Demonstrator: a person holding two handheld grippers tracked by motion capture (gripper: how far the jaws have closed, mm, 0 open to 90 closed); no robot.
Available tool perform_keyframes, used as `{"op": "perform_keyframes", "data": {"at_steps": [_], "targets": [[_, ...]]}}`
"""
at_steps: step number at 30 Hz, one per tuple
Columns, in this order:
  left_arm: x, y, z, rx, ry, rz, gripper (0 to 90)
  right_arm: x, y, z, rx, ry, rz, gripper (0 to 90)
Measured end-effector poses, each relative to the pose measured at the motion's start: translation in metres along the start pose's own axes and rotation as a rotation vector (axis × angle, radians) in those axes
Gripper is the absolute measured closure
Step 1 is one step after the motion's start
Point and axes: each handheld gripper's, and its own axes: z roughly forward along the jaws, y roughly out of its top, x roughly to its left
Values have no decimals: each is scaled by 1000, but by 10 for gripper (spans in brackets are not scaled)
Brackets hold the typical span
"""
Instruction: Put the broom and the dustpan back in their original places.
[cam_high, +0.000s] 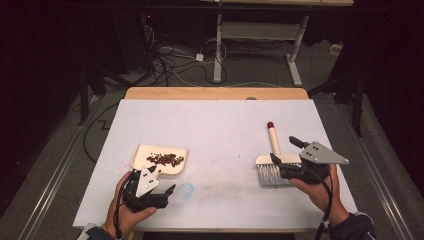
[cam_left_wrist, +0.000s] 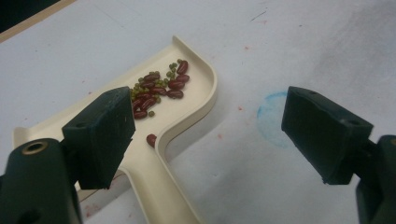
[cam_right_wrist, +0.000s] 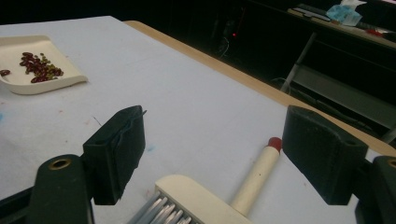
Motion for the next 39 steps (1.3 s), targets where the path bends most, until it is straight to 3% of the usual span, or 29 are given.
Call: {"op": "perform_keyframes", "data": {"at_steps": [6, 18, 39], "targets": [[-1, 0, 1, 5, 0, 9, 168, -1, -9, -6, -21, -12, 3, 224], [-1, 1, 3, 7, 7, 28, 168, -3, -26, -12, 3, -35, -14, 220], [-1, 2, 8, 20, 13, 49, 168, 12, -64, -18, 80, 30, -26, 213]]}}
